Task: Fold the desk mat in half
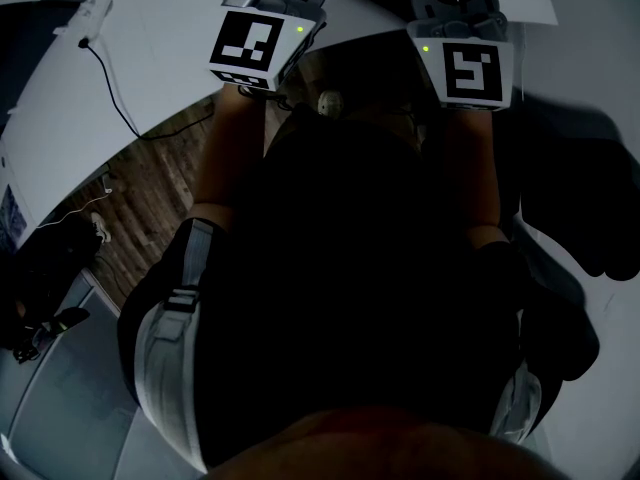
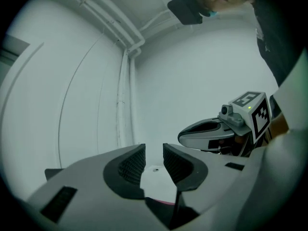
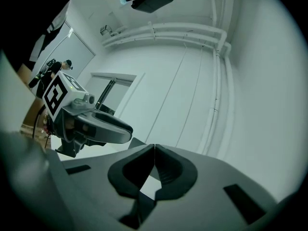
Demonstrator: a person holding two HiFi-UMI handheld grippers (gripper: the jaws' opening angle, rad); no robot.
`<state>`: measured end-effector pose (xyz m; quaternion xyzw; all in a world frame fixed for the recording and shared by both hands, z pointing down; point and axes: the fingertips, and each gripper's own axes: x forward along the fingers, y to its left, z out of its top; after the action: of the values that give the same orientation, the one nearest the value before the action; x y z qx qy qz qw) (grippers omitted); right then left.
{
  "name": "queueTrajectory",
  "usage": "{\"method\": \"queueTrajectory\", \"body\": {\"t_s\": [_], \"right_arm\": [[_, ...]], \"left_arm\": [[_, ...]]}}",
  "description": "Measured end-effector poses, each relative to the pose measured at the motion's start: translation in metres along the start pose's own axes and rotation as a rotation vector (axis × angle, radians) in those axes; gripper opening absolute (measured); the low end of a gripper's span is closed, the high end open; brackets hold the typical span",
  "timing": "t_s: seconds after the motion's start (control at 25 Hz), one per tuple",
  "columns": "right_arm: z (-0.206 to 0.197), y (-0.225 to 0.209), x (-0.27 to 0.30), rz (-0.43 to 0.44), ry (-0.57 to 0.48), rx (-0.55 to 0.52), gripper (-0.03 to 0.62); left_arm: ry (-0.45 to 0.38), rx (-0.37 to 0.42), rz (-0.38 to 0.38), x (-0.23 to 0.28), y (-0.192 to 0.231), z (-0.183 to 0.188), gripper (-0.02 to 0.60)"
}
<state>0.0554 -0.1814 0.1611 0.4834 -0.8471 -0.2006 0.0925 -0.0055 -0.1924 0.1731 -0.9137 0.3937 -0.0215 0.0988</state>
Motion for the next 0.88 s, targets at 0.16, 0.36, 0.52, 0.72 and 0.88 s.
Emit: {"method": "queueTrajectory", "body": {"t_s": [0.16,0.36,0.52,0.72,0.88], "right_arm": [[0.011,0.001,-0.01,0.013,-0.032,-0.004,0.029],[0.024,0.002,-0.032,0.034,-0.056,-0.019,0.029],[0.032,0.001,-0.058,0.051,-0.081,-0.033,0.029],[0.03,0.004,-0.096,0.078,-0.088,-0.048,0.029],[0.037,0.009,-0.118,0.09,-0.113,-0.043,0.031]], "left_arm": [[-0.012,0.114,0.018,-0.003,-0.013,0.016,0.115],[-0.011,0.19,0.038,-0.01,-0.034,0.032,0.115],[0.003,0.247,0.061,-0.014,-0.058,0.041,0.115],[0.017,0.256,0.067,-0.021,-0.094,0.047,0.115],[0.025,0.282,0.092,-0.036,-0.113,0.054,0.104]]}}
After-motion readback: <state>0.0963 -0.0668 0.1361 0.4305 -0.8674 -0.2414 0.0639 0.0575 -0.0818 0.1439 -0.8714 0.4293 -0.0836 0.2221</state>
